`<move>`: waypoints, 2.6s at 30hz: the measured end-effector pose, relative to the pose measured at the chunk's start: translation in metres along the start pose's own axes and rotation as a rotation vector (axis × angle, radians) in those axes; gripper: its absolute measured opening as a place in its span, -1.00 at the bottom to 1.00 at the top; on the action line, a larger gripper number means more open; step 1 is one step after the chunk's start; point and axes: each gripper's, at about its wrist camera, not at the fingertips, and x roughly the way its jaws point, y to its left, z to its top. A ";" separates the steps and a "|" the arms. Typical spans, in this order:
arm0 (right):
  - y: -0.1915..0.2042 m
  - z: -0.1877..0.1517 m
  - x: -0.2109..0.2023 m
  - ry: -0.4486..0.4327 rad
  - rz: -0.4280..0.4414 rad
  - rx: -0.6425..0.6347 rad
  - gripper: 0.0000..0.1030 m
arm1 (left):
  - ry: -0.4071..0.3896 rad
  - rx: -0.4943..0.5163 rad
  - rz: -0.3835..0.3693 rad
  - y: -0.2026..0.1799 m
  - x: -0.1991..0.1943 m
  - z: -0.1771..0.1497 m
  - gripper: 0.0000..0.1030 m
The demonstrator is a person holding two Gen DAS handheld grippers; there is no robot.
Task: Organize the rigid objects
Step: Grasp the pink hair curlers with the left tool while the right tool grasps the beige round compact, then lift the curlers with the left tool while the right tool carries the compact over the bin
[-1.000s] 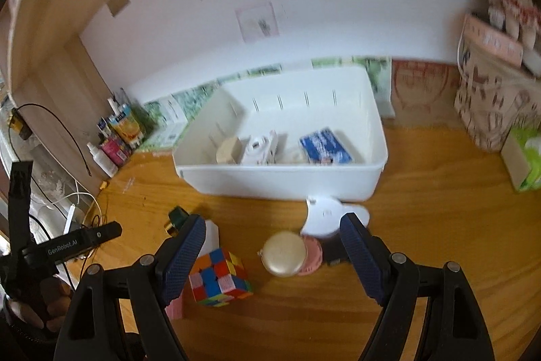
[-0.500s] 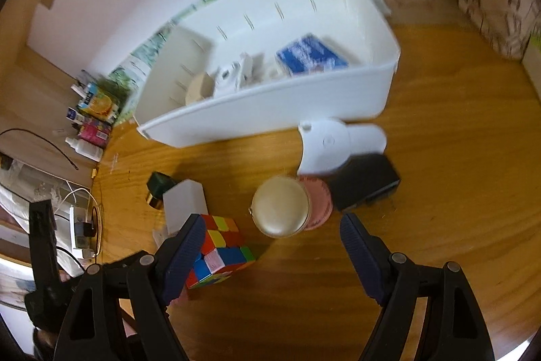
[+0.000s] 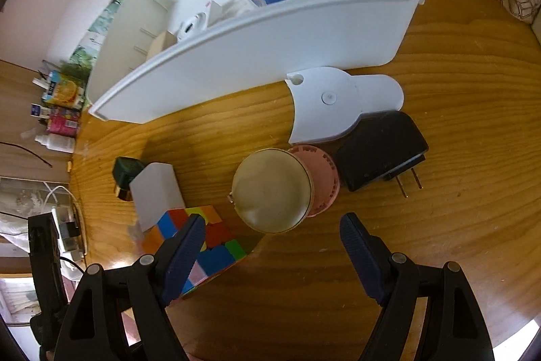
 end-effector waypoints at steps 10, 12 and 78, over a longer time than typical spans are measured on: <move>0.011 0.011 0.013 0.031 -0.117 -0.032 0.59 | 0.059 0.037 0.118 -0.024 0.007 0.018 0.35; 0.012 0.011 0.015 0.039 -0.128 -0.037 0.57 | 0.056 0.040 0.134 -0.027 0.007 0.023 0.21; 0.036 0.018 0.034 -0.061 -0.209 0.033 0.45 | -0.023 -0.003 0.149 0.038 -0.027 0.020 -0.45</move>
